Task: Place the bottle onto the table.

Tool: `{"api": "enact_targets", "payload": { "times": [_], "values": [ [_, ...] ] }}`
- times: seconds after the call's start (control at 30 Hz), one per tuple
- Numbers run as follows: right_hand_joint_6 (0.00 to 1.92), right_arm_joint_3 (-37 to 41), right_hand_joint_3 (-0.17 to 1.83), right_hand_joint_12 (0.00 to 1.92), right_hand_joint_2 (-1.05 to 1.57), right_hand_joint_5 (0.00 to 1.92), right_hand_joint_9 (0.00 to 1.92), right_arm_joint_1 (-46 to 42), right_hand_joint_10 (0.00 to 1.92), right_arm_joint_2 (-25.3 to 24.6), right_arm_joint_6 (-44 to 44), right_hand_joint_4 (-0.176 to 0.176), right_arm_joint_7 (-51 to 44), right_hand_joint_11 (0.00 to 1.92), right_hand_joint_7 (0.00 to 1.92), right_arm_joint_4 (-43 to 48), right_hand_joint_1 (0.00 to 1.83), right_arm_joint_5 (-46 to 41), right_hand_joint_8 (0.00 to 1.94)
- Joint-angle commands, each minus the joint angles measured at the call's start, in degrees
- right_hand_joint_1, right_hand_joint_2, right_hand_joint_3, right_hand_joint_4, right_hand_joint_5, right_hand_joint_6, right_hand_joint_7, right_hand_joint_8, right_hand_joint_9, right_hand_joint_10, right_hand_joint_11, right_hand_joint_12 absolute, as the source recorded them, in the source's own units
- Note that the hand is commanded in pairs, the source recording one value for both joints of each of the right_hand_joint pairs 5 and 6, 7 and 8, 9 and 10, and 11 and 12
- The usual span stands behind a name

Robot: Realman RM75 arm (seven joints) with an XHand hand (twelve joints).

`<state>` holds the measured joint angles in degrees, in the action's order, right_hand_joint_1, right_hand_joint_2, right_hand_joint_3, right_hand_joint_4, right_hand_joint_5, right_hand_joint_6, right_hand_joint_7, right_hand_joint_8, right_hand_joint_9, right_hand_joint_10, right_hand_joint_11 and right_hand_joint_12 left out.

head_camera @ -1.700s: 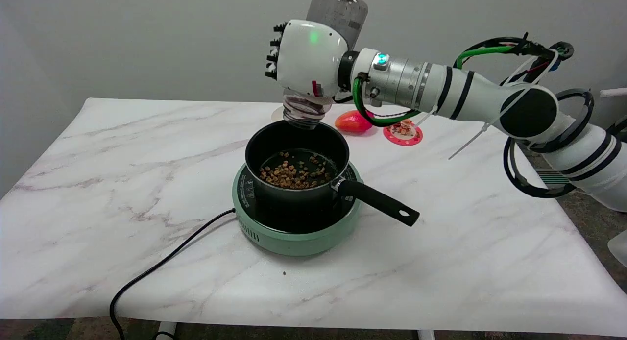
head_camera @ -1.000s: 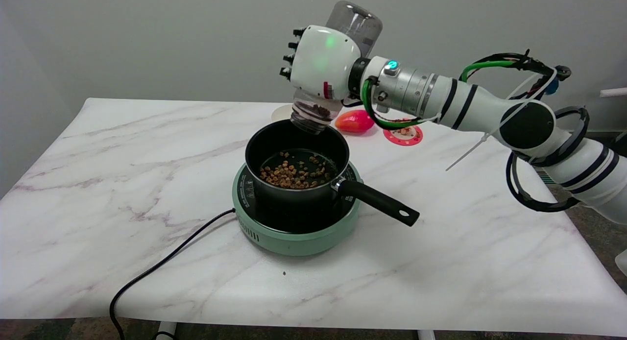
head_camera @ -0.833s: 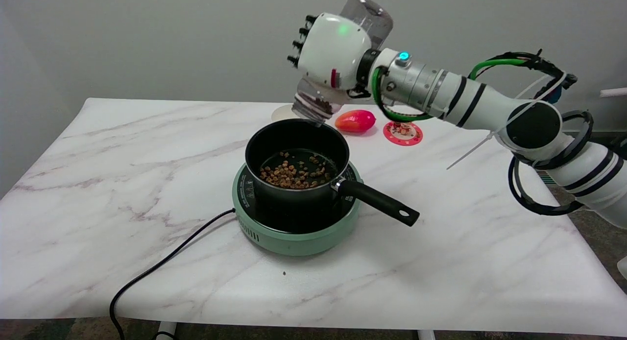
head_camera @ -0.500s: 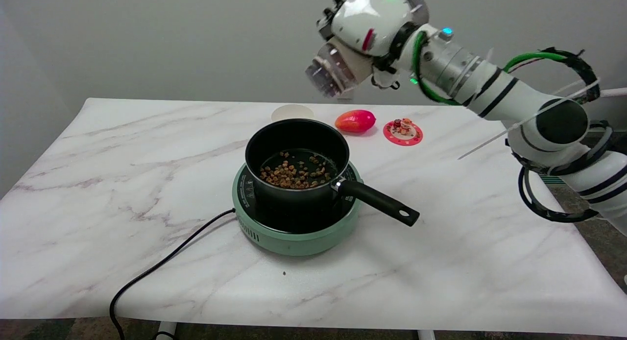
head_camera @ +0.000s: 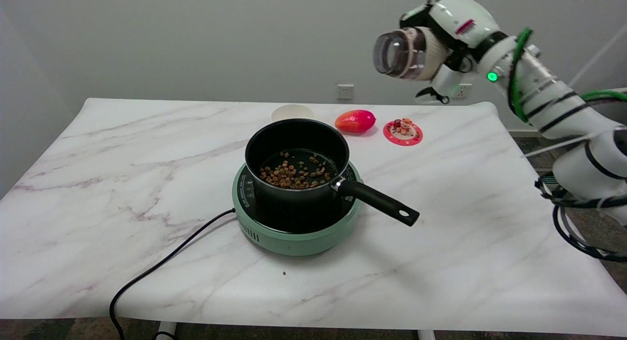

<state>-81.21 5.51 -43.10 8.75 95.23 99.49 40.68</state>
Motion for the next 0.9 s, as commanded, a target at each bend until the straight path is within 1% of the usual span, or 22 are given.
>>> {"api": "enact_targets", "payload": {
  "times": [0.03,0.13,0.37,0.5,0.67,0.8,0.9],
  "values": [
    [1.92,23.7,0.68,1.25,1.0,1.92,1.73,-21.2,1.73,-8.2,22.0,0.0,-0.7,1.25,1.92,-21.7,1.59,-38.8,1.92],
    [1.92,21.3,0.66,1.25,1.02,1.92,1.73,-20.2,1.73,-8.3,27.6,0.0,-1.8,1.25,1.92,-28.2,1.58,-44.3,1.92],
    [1.92,11.2,0.63,1.25,1.05,1.92,1.74,-16.7,1.74,-7.2,40.5,0.0,-2.0,1.25,1.92,-45.0,1.57,-56.7,1.92],
    [1.92,5.7,0.63,1.25,1.06,1.92,1.74,-14.8,1.74,-6.8,44.7,0.0,-2.0,1.25,1.92,-50.6,1.57,-61.9,1.92],
    [1.92,1.9,0.61,1.25,1.07,1.92,1.74,-13.6,1.74,-6.8,47.7,0.0,-1.7,1.25,1.92,-54.8,1.57,-66.1,1.92],
    [1.92,0.3,0.6,1.26,1.07,1.92,1.74,-11.9,1.74,-7.0,48.5,0.0,-0.8,1.26,1.92,-57.4,1.56,-66.7,1.92],
    [1.92,-2.1,0.58,1.25,1.07,1.92,1.73,-8.2,1.73,-7.0,50.4,0.0,1.6,1.25,1.92,-61.3,1.56,-66.6,1.92]
  ]
}}
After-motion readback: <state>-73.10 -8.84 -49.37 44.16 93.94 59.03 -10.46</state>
